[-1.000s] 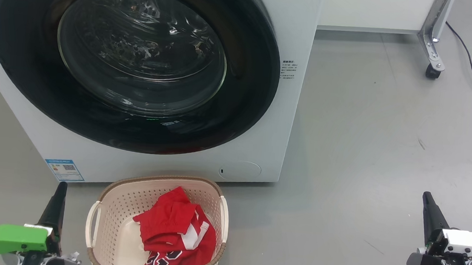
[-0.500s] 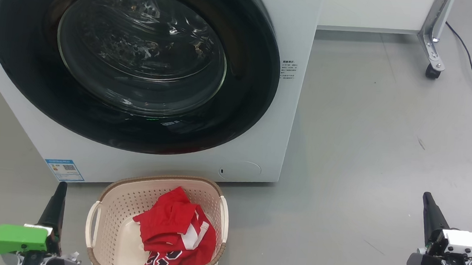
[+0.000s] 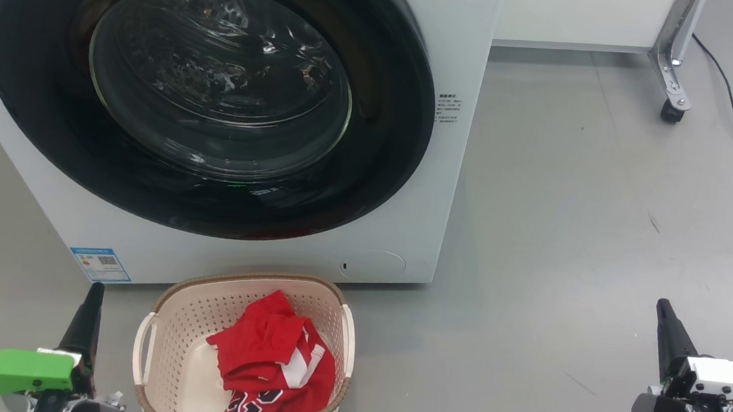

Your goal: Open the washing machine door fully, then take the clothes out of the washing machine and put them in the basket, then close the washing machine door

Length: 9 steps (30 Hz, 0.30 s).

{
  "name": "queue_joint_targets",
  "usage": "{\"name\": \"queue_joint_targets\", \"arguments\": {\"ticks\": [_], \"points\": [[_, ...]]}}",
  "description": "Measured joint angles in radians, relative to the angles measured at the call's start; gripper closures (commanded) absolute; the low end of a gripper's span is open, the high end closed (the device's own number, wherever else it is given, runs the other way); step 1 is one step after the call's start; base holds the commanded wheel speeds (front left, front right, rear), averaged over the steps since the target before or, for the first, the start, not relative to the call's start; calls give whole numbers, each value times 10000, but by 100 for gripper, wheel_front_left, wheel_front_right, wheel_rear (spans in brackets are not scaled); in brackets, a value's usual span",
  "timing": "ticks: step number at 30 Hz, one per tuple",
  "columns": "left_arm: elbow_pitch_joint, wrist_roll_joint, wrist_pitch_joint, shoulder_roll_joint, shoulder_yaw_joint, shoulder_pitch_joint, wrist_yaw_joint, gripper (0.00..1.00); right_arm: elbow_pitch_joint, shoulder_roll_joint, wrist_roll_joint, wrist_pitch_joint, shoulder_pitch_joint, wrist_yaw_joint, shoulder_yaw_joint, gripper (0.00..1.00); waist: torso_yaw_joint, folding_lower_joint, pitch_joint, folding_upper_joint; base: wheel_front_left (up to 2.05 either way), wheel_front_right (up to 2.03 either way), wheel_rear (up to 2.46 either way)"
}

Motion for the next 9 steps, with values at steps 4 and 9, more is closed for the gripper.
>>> {"name": "queue_joint_targets", "arguments": {"ticks": [4,9], "points": [[0,0,0,0,0,0,0,100,8,0,0,0,0,0,-4,100,0,0,0,0,0,0,0],[0,0,0,0,2,-1,0,100,17,2,0,0,-1,0,-8,100,0,0,0,0,0,0,0]]}}
